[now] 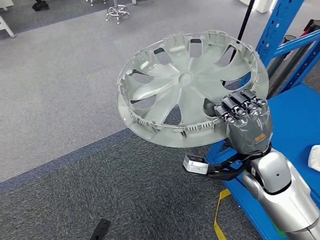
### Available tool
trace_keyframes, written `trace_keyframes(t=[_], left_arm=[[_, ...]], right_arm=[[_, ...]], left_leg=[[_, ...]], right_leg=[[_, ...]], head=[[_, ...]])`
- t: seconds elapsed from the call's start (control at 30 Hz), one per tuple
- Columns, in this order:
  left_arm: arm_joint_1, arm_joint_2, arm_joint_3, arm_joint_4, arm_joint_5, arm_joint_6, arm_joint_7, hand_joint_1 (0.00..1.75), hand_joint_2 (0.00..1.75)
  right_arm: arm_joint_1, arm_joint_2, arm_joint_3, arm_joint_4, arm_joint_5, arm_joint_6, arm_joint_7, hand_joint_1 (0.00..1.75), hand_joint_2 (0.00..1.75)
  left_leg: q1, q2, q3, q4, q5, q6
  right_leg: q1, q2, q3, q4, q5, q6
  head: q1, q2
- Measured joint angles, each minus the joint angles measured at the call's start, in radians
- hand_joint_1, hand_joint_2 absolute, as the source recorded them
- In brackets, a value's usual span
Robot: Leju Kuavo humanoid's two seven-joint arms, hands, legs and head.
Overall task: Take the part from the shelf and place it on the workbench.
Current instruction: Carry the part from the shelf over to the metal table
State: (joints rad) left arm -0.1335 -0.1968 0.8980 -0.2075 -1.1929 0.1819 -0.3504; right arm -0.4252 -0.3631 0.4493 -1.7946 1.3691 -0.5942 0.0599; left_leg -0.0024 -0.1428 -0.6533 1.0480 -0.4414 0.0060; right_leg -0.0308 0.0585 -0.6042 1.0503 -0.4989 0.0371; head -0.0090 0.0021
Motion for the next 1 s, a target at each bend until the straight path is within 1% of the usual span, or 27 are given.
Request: trace_keyframes(t=[0.03, 0.07, 0.1, 0.13, 0.17, 0.2, 0.23, 0.27, 0.3, 0.33, 0.4, 0.43, 0.47, 0.5, 0.53, 0.57, 0.63, 0.67, 0.7, 0.73, 0.77, 0.8, 0.83, 0.87, 0.9, 0.93, 1.0], left_arm=[[0.003, 0.000, 0.000, 0.000, 0.000, 0.000, 0.000, 0.00, 1.75], [0.003, 0.000, 0.000, 0.000, 0.000, 0.000, 0.000, 0.00, 1.75], [0.003, 0.000, 0.000, 0.000, 0.001, 0.000, 0.000, 0.00, 1.75], [0.001, -0.001, -0.001, 0.000, 0.001, 0.000, 0.000, 0.00, 1.75], [0.001, -0.001, -0.001, 0.000, 0.002, 0.000, 0.000, 0.00, 1.75], [0.002, -0.001, -0.001, 0.000, 0.003, 0.000, -0.001, 0.00, 1.75], [0.003, -0.002, -0.001, 0.000, 0.004, -0.001, -0.001, 0.00, 1.75], [0.004, -0.002, -0.001, 0.000, 0.005, -0.001, -0.001, 0.00, 1.75], [0.005, -0.002, -0.001, 0.000, 0.006, -0.001, -0.001, 0.00, 1.75], [0.005, -0.001, -0.001, 0.000, 0.006, -0.001, -0.001, 0.00, 1.75], [0.003, -0.001, -0.002, 0.000, 0.006, -0.001, -0.001, 0.00, 1.75], [0.003, -0.001, -0.002, 0.000, 0.006, -0.001, -0.001, 0.00, 1.75], [0.004, 0.000, -0.003, 0.000, 0.006, -0.001, -0.001, 0.00, 1.75], [0.006, 0.001, -0.003, 0.000, 0.007, 0.000, -0.001, 0.00, 1.75], [0.008, 0.002, -0.003, 0.000, 0.007, 0.000, -0.001, 0.00, 1.75], [0.008, 0.002, -0.003, 0.000, 0.008, 0.001, -0.001, 0.00, 1.75], [0.004, 0.002, -0.004, 0.000, 0.008, 0.001, -0.001, 0.00, 1.75], [0.004, 0.002, -0.004, 0.000, 0.008, 0.001, -0.001, 0.00, 1.75], [0.004, 0.002, -0.004, 0.000, 0.008, 0.001, -0.001, 0.00, 1.75], [0.005, 0.002, -0.004, 0.000, 0.008, 0.001, -0.001, 0.00, 1.75], [0.006, 0.001, -0.004, 0.000, 0.008, 0.001, -0.001, 0.00, 1.75], [0.007, 0.001, -0.004, 0.000, 0.008, 0.001, -0.001, 0.00, 1.75], [0.007, 0.001, -0.004, 0.000, 0.008, 0.001, -0.001, 0.00, 1.75], [0.007, 0.002, -0.005, 0.000, 0.008, 0.001, -0.001, 0.00, 1.75], [0.007, 0.002, -0.005, 0.000, 0.008, 0.000, -0.001, 0.00, 1.75], [0.008, 0.002, -0.005, 0.000, 0.008, 0.000, -0.002, 0.00, 1.75], [0.013, 0.003, -0.005, 0.000, 0.008, 0.000, -0.002, 0.00, 1.75]], right_arm=[[0.007, 0.007, -0.005, -0.003, -0.003, -0.002, -0.001, 1.75, 1.75], [0.014, 0.012, -0.010, -0.006, -0.005, -0.004, -0.002, 1.75, 1.75], [0.022, 0.017, -0.014, -0.009, -0.007, -0.007, -0.005, 1.75, 1.75], [0.029, 0.023, -0.018, -0.011, -0.008, -0.011, -0.007, 1.75, 1.75], [0.034, 0.028, -0.020, -0.013, -0.009, -0.015, -0.010, 1.75, 1.75], [0.039, 0.033, -0.021, -0.014, -0.010, -0.017, -0.012, 1.75, 1.75], [0.044, 0.038, -0.022, -0.015, -0.010, -0.019, -0.013, 1.75, 1.75], [0.047, 0.042, -0.022, -0.016, -0.011, -0.020, -0.014, 1.75, 1.75], [0.050, 0.047, -0.022, -0.017, -0.011, -0.021, -0.015, 1.75, 1.75], [0.051, 0.051, -0.023, -0.018, -0.011, -0.022, -0.016, 1.75, 1.75], [0.055, 0.057, -0.024, -0.020, -0.012, -0.026, -0.019, 1.75, 1.75], [0.057, 0.061, -0.024, -0.020, -0.013, -0.029, -0.021, 1.75, 1.75], [0.059, 0.066, -0.024, -0.021, -0.014, -0.032, -0.023, 1.75, 1.75], [0.061, 0.070, -0.024, -0.022, -0.014, -0.033, -0.026, 1.75, 1.75], [0.062, 0.073, -0.025, -0.023, -0.016, -0.035, -0.028, 1.75, 1.75], [0.064, 0.075, -0.026, -0.023, -0.018, -0.038, -0.029, 1.75, 1.75], [0.071, 0.078, -0.029, -0.024, -0.022, -0.046, -0.031, 1.75, 1.75], [0.075, 0.080, -0.030, -0.025, -0.023, -0.051, -0.031, 1.75, 1.75], [0.080, 0.082, -0.031, -0.025, -0.025, -0.054, -0.032, 1.75, 1.75], [0.084, 0.084, -0.031, -0.025, -0.026, -0.055, -0.034, 1.75, 1.75], [0.087, 0.086, -0.031, -0.025, -0.027, -0.056, -0.034, 1.75, 1.75], [0.090, 0.087, -0.032, -0.025, -0.028, -0.056, -0.035, 1.75, 1.75], [0.091, 0.089, -0.033, -0.026, -0.029, -0.057, -0.036, 1.75, 1.75], [0.093, 0.090, -0.033, -0.026, -0.030, -0.058, -0.037, 1.75, 1.75], [0.095, 0.091, -0.034, -0.027, -0.031, -0.060, -0.037, 1.75, 1.75], [0.098, 0.093, -0.034, -0.028, -0.031, -0.061, -0.038, 1.75, 1.75], [0.101, 0.097, -0.033, -0.031, -0.032, -0.064, -0.039, 1.75, 1.75]], left_leg=[[-0.002, 0.019, -0.006, 0.014, -0.009, -0.005], [-0.003, 0.049, -0.019, 0.045, -0.028, -0.010], [-0.003, 0.084, -0.041, 0.095, -0.054, -0.015], [-0.002, 0.110, -0.071, 0.159, -0.083, -0.019], [0.001, 0.123, -0.100, 0.219, -0.105, -0.021], [0.003, 0.129, -0.118, 0.257, -0.114, -0.022], [0.004, 0.131, -0.120, 0.261, -0.104, -0.021], [0.004, 0.135, -0.103, 0.226, -0.077, -0.019], [0.002, 0.145, -0.071, 0.164, -0.042, -0.016], [-0.004, 0.167, -0.037, 0.099, -0.018, -0.011], [-0.017, 0.203, 0.005, 0.012, 0.003, -0.001], [-0.023, 0.208, 0.009, 0.000, -0.002, 0.003], [-0.025, 0.198, 0.009, -0.007, -0.001, 0.007], [-0.023, 0.188, 0.013, -0.012, 0.001, 0.012], [-0.020, 0.176, 0.017, -0.017, 0.003, 0.017], [-0.017, 0.165, 0.022, -0.023, 0.005, 0.023], [-0.013, 0.140, 0.025, -0.026, 0.006, 0.032], [-0.012, 0.127, 0.025, -0.026, 0.006, 0.034], [-0.012, 0.112, 0.026, -0.025, 0.005, 0.035], [-0.012, 0.097, 0.026, -0.025, 0.005, 0.035], [-0.011, 0.081, 0.027, -0.024, 0.005, 0.034], [-0.010, 0.064, 0.027, -0.021, 0.003, 0.032], [-0.008, 0.049, 0.026, -0.018, 0.001, 0.028], [-0.007, 0.035, 0.022, -0.011, -0.002, 0.023], [-0.006, 0.023, 0.018, -0.006, -0.003, 0.018], [-0.004, 0.012, 0.013, -0.004, -0.002, 0.012], [-0.001, -0.003, 0.008, -0.004, 0.001, 0.002]], right_leg=[[0.000, -0.012, 0.004, -0.003, 0.000, -0.006], [0.000, -0.026, 0.009, -0.006, 0.000, -0.012], [0.003, -0.040, 0.012, -0.007, -0.002, -0.017], [0.005, -0.055, 0.015, -0.007, -0.004, -0.021], [0.008, -0.069, 0.017, -0.007, -0.007, -0.024], [0.009, -0.084, 0.019, -0.007, -0.009, -0.026], [0.011, -0.098, 0.022, -0.007, -0.012, -0.027], [0.012, -0.111, 0.025, -0.007, -0.015, -0.027], [0.012, -0.124, 0.030, -0.007, -0.018, -0.026], [0.014, -0.135, 0.034, -0.008, -0.021, -0.025], [0.018, -0.156, 0.039, -0.009, -0.027, -0.018], [0.019, -0.166, 0.042, -0.011, -0.030, -0.014], [0.020, -0.177, 0.046, -0.014, -0.032, -0.009], [0.018, -0.178, 0.048, -0.016, -0.036, -0.004], [0.015, -0.162, 0.047, -0.009, -0.045, 0.001], [0.013, -0.135, 0.034, 0.017, -0.061, 0.004], [0.010, -0.077, -0.025, 0.128, -0.111, 0.006], [0.011, -0.066, -0.063, 0.196, -0.134, 0.007], [0.011, -0.063, -0.095, 0.244, -0.144, 0.009], [0.011, -0.061, -0.112, 0.259, -0.133, 0.010], [0.010, -0.058, -0.109, 0.234, -0.103, 0.010], [0.009, -0.049, -0.088, 0.176, -0.061, 0.010], [0.006, -0.026, -0.062, 0.111, -0.027, 0.010], [0.002, -0.003, -0.035, 0.053, -0.006, 0.009], [0.000, 0.015, -0.017, 0.017, 0.001, 0.007], [0.000, 0.024, -0.008, 0.005, -0.003, 0.005], [0.002, 0.005, 0.000, 0.000, -0.001, -0.002]], head=[[-0.004, 0.000], [-0.007, 0.000], [-0.010, 0.000], [-0.013, 0.000], [-0.013, 0.000], [-0.014, 0.000], [-0.013, 0.000], [-0.014, 0.000], [-0.013, 0.000], [-0.013, 0.000], [-0.013, 0.000], [-0.013, 0.000], [-0.013, 0.000], [-0.013, 0.000], [-0.013, 0.000], [-0.011, 0.000], [-0.006, 0.000], [-0.005, 0.000], [-0.005, 0.000], [-0.005, 0.000], [-0.005, 0.000], [-0.004, 0.000], [-0.004, 0.000], [-0.005, 0.000], [-0.005, 0.000], [-0.006, 0.000], [-0.006, 0.000]])
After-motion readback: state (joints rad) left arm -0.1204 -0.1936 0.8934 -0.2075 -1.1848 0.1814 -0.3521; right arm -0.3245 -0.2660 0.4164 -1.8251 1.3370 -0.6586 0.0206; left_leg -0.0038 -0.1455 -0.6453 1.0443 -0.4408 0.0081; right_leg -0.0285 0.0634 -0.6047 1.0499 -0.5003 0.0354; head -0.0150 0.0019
